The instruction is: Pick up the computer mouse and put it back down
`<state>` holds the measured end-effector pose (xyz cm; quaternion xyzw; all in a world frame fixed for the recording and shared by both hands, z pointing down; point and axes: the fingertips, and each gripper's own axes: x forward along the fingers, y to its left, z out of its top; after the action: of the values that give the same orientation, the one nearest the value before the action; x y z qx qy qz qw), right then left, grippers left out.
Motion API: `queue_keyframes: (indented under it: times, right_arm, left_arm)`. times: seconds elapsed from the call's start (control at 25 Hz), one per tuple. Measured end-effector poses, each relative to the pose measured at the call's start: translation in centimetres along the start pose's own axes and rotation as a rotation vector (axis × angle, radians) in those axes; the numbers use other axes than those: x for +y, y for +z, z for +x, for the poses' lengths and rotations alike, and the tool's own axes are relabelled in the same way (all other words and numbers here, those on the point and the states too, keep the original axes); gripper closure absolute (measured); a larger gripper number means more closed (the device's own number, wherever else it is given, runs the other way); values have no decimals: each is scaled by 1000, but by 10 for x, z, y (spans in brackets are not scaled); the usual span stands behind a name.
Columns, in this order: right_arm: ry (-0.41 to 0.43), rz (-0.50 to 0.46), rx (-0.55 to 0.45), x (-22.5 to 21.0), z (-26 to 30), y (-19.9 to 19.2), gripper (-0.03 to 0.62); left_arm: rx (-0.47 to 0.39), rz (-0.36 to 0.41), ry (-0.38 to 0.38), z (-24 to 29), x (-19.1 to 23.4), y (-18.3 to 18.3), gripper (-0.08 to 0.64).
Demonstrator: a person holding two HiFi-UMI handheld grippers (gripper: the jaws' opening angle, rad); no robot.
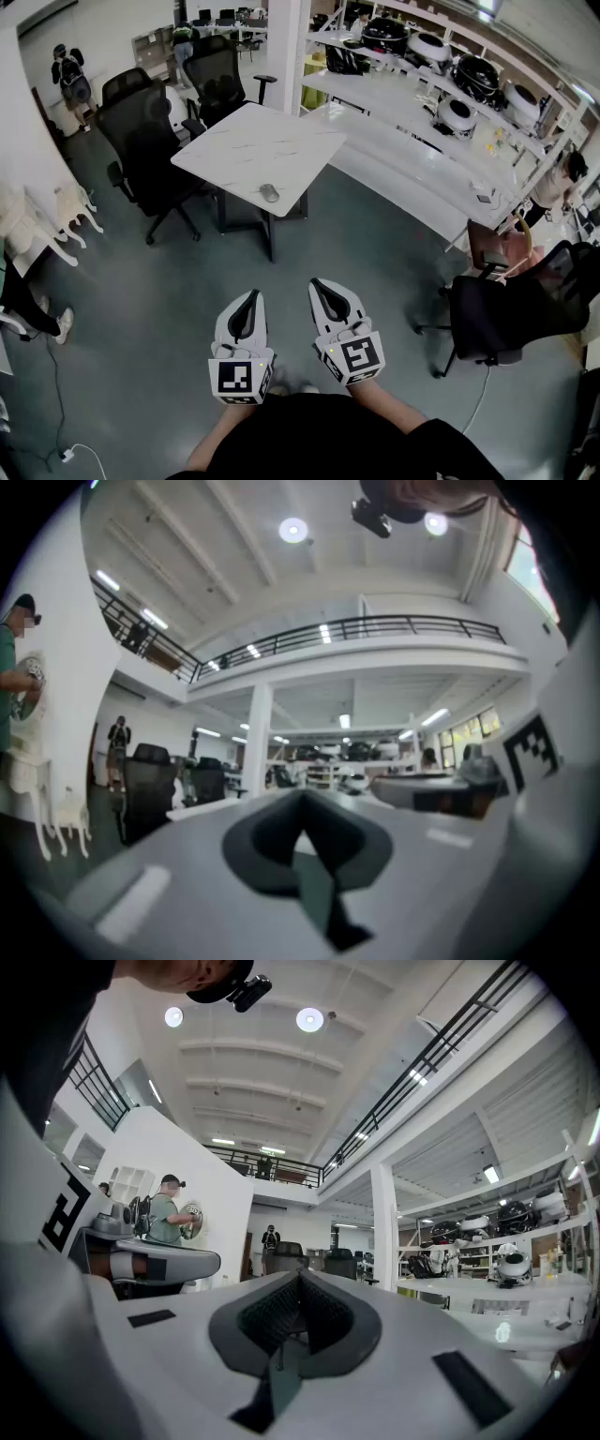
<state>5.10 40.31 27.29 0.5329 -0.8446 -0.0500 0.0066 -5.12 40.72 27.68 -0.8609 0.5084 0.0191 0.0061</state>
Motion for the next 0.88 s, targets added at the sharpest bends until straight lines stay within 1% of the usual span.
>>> queue_keyframes:
  times: [0.16,0.44,0.72,0.88]
  right_arm:
    - [-8,-1,-6,7,11,3,575]
    - [-55,34,-13,16,24,-6,574]
    - [-76,22,11,13,35,-15,572]
    - [-71,23,8,9,49,-15,571]
  left_arm:
    - [-2,0,-12,2,12,3,555]
    - [-4,-10,-49,0,32,-4,555]
    - [10,-39,-60,6,46,-14,555]
    - [13,-47,-65,13,53,-16,555]
